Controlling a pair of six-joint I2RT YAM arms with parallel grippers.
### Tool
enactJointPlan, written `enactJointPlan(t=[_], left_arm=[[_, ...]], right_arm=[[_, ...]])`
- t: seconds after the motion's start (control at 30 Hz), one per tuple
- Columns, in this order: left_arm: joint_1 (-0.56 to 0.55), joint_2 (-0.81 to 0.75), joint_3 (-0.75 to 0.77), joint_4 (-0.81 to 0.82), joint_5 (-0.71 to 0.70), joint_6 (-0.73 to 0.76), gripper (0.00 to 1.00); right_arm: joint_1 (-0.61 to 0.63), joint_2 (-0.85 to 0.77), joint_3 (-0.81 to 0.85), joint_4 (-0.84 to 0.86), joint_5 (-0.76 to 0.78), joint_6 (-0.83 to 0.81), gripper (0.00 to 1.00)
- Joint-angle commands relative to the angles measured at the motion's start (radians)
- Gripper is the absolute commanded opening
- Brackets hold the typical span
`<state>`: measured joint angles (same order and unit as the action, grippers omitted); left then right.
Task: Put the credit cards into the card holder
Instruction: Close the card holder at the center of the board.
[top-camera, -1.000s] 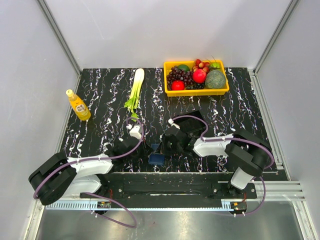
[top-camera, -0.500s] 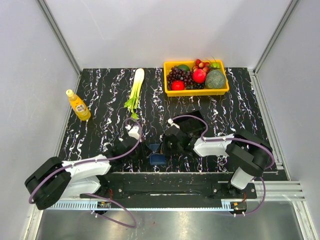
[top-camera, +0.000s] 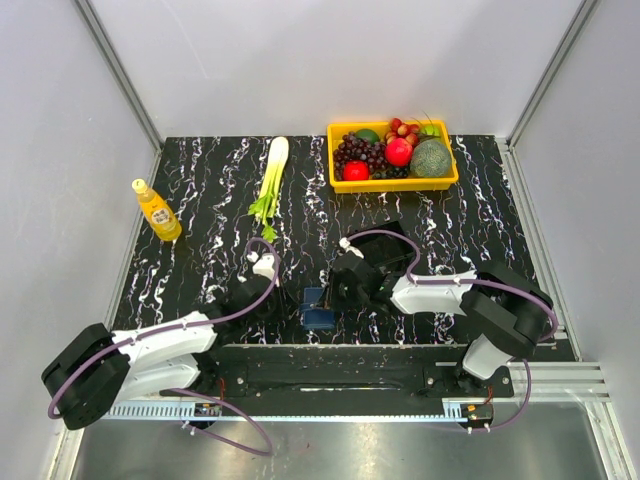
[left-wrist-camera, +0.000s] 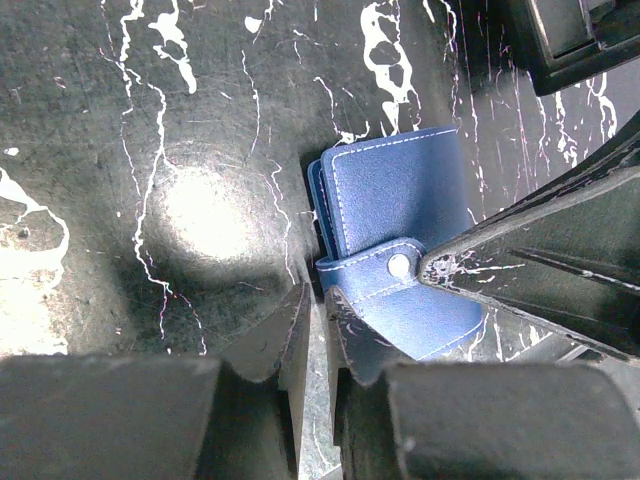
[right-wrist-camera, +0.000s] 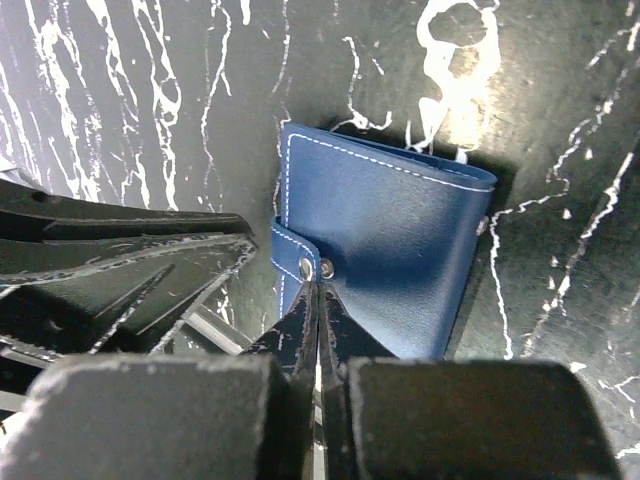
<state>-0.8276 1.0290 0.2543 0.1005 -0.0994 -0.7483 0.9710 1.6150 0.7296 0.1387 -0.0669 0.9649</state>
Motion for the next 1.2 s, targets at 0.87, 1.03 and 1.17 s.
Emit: enactJointPlan(t=[0.87, 1.03, 1.17], left_arm=[[-0.010, 0.094, 0.077, 0.214, 0.176, 0.109, 0.10], [-0.015, 0.177, 0.092, 0.180, 0.145, 0.084, 0.02], [-0.022, 0.220, 0.080, 0.200, 0.133, 0.052, 0.01]], right_arm=[[-0.002, 0.042, 0.027, -0.103, 0.078, 0.005, 0.00], [-0.003, 0.040, 0.028, -0.103, 0.081, 0.005, 0.00], [-0.002, 0.037, 0.027, -0.105, 0.081, 0.005, 0.00]])
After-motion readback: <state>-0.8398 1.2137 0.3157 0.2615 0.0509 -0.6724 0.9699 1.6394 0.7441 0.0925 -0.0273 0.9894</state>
